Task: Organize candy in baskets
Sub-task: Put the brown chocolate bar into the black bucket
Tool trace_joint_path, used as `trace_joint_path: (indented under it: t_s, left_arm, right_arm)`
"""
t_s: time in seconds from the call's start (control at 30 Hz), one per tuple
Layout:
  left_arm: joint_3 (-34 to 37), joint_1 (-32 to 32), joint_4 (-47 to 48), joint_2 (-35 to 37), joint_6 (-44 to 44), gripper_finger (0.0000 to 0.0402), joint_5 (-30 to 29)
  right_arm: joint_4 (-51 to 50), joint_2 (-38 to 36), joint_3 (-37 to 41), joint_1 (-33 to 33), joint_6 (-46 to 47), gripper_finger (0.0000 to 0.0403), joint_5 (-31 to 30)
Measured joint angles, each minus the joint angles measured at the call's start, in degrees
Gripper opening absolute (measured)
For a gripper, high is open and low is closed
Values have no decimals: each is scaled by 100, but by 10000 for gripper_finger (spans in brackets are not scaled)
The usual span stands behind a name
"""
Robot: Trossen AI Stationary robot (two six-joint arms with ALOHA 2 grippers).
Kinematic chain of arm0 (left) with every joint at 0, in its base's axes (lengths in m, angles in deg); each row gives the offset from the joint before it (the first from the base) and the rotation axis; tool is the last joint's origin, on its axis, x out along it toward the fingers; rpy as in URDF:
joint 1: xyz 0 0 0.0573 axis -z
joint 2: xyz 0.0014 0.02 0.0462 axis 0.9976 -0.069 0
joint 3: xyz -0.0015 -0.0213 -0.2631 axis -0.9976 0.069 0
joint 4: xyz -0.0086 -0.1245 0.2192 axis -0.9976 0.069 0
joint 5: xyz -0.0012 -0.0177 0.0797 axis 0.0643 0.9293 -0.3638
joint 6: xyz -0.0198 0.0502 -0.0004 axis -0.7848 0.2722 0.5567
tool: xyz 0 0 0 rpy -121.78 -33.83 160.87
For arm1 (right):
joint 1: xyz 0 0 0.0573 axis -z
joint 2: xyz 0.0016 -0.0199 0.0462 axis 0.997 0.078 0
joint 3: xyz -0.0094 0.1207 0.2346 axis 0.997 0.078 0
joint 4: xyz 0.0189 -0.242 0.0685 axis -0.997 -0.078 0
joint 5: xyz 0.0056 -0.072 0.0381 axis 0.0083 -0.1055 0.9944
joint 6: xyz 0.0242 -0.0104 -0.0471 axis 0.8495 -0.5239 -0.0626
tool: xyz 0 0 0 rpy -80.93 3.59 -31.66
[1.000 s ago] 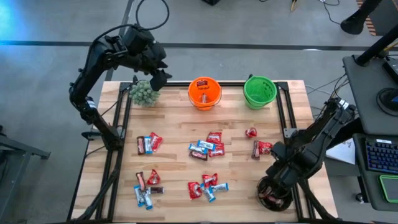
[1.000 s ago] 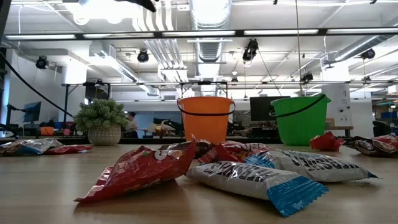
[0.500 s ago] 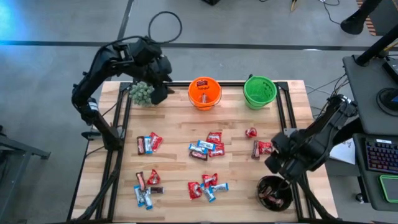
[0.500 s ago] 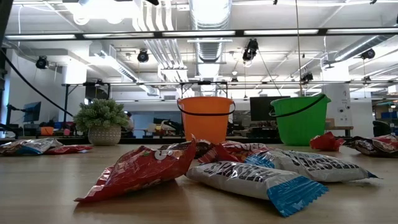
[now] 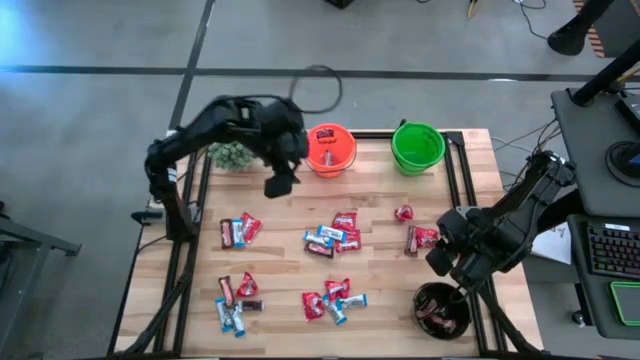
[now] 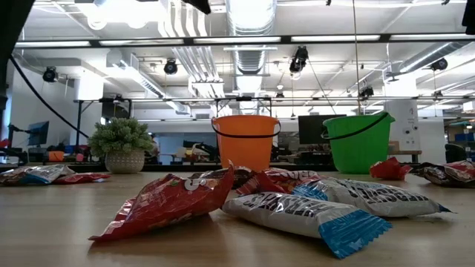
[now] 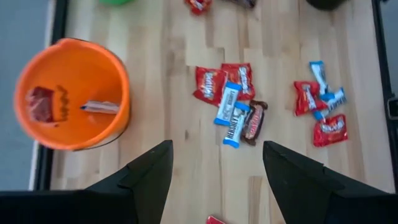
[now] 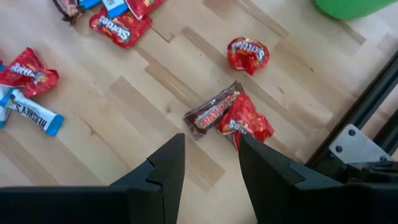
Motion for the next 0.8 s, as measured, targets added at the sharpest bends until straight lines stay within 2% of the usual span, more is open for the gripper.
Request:
trace_joint_path:
  t_s: [0.23, 0.47, 0.67, 0.8]
  left_arm:
    - [1, 362, 0, -398, 284, 231, 1]
    - [123, 466, -2, -620, 431, 231, 165]
    - [888, 535, 2, -621, 456, 231, 203]
    - [1510, 616, -152, -605, 421, 231, 514]
  right_arm:
    - [2, -2, 2, -1, -42, 137, -37]
    - [4, 2, 2, 0, -42, 137, -37]
    - [2, 2, 2, 0, -42, 135, -38]
    - [3, 0, 2, -1, -42, 139, -89]
